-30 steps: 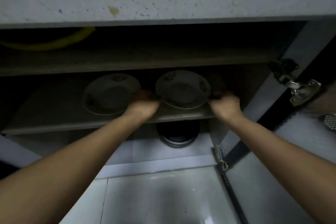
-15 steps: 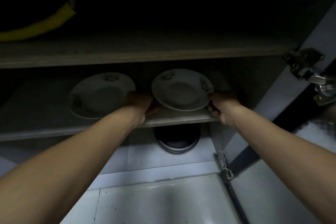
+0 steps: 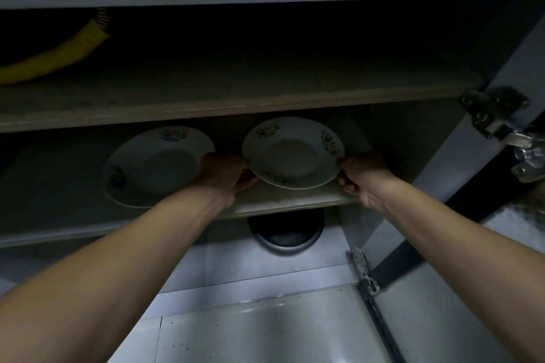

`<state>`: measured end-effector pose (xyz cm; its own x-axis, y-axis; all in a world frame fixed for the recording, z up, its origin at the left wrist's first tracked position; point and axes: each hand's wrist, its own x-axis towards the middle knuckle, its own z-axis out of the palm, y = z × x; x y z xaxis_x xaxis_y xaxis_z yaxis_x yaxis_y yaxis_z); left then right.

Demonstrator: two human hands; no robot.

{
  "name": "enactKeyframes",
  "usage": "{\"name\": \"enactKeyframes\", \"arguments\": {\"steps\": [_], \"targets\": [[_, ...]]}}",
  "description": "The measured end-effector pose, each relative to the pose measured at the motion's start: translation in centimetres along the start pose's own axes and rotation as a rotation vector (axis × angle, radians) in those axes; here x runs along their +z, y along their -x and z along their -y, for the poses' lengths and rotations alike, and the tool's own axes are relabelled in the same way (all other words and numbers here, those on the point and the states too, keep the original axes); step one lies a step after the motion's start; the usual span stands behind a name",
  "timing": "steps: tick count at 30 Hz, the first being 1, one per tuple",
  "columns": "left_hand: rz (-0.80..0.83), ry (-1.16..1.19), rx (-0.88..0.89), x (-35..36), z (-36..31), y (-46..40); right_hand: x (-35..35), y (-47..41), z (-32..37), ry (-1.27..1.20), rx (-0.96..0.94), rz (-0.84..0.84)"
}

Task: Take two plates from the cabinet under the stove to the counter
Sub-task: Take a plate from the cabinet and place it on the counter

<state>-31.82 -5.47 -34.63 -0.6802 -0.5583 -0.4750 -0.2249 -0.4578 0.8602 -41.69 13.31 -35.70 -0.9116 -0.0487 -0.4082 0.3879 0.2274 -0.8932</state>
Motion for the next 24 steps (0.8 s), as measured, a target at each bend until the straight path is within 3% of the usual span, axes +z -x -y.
{"name": "enactKeyframes", "arguments": {"steps": [17,24], "targets": [[-0.038,0.008,-0.037,-1.0,0.0,5.2,-1.9,5.8,0.8,0.054,0.020,-0.013],[-0.227,-0.099,-0.079,-2.1,-1.4,13.6,-4.7,12.1,2.0,0.122,-0.013,0.010]]}}
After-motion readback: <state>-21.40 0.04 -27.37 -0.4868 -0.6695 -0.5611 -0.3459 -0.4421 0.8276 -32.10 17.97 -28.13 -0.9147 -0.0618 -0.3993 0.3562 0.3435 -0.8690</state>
